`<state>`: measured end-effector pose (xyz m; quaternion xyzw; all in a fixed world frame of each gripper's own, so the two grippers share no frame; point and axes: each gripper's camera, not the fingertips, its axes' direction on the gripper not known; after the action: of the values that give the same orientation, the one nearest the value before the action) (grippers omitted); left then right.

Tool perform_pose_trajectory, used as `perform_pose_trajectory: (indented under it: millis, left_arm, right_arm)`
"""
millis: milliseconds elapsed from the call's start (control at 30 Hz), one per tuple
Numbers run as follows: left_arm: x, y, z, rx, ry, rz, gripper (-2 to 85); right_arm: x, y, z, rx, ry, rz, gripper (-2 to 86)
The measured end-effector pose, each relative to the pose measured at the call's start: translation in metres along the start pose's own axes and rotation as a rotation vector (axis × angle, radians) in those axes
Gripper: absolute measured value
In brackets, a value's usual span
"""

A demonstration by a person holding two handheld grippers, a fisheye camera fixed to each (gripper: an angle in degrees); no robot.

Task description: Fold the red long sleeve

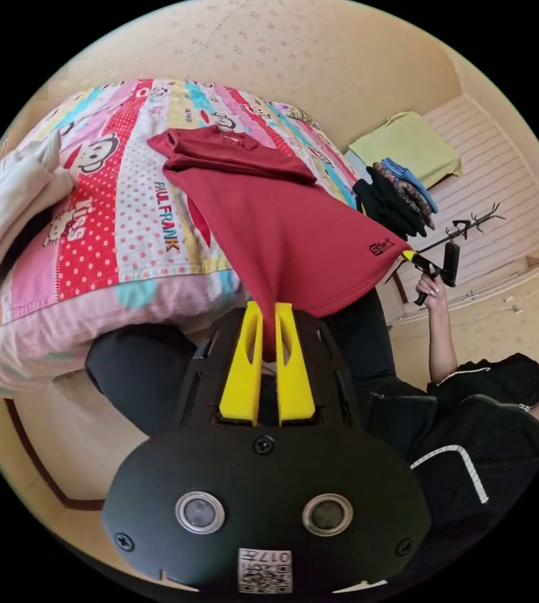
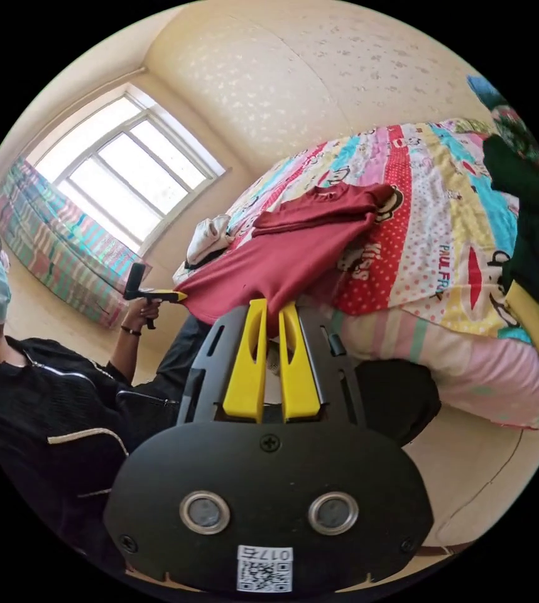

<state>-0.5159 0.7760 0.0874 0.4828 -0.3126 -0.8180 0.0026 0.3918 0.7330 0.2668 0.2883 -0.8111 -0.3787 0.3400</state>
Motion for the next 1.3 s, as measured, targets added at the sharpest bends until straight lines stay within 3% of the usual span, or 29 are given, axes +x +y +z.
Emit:
perform_pose_trajectory:
  millis: [200, 367, 500, 600, 833, 967, 1067, 1167, 1300]
  left_arm:
    - [0.062, 0.055, -0.06, -0.057, 0.022, 0.148, 3.8]
    - [0.066, 0.081, -0.062, -0.062, 0.119, 0.125, 3.9]
    - [0.027, 0.041, -0.06, 0.02, 0.281, 0.073, 3.8]
    - [-0.007, -0.023, -0.072, 0.097, 0.273, 0.041, 3.8]
    - [-0.12, -0.179, -0.037, 0.258, 0.335, -0.143, 7.5]
    - [-0.183, -0.209, 0.01, 0.297, 0.442, -0.317, 18.6]
    - [-0.189, -0.183, 0.028, 0.37, 0.587, -0.31, 17.0]
    - [-0.164, -0.145, 0.034, 0.361, 0.471, -0.233, 16.0]
    - [-0.105, -0.102, 0.06, 0.221, 0.031, -0.132, 15.9]
  right_arm:
    - [-0.081, 0.029, -0.054, -0.084, -0.004, -0.134, 2.2]
    - [-0.091, 0.052, -0.056, -0.121, 0.064, -0.117, 2.0]
    - [-0.037, 0.007, -0.046, -0.034, -0.06, -0.043, 2.0]
    - [0.007, -0.065, -0.035, -0.013, -0.088, -0.03, 2.2]
    - [0.115, -0.209, 0.042, 0.053, 0.035, 0.18, 3.6]
    - [0.158, -0.215, 0.082, 0.109, 0.117, 0.277, 6.2]
    - [0.164, -0.192, 0.095, 0.139, -0.018, 0.259, 8.0]
    - [0.144, -0.159, 0.101, 0.108, 0.042, 0.185, 8.7]
    - [0.113, -0.098, 0.11, 0.095, 0.158, 0.136, 8.3]
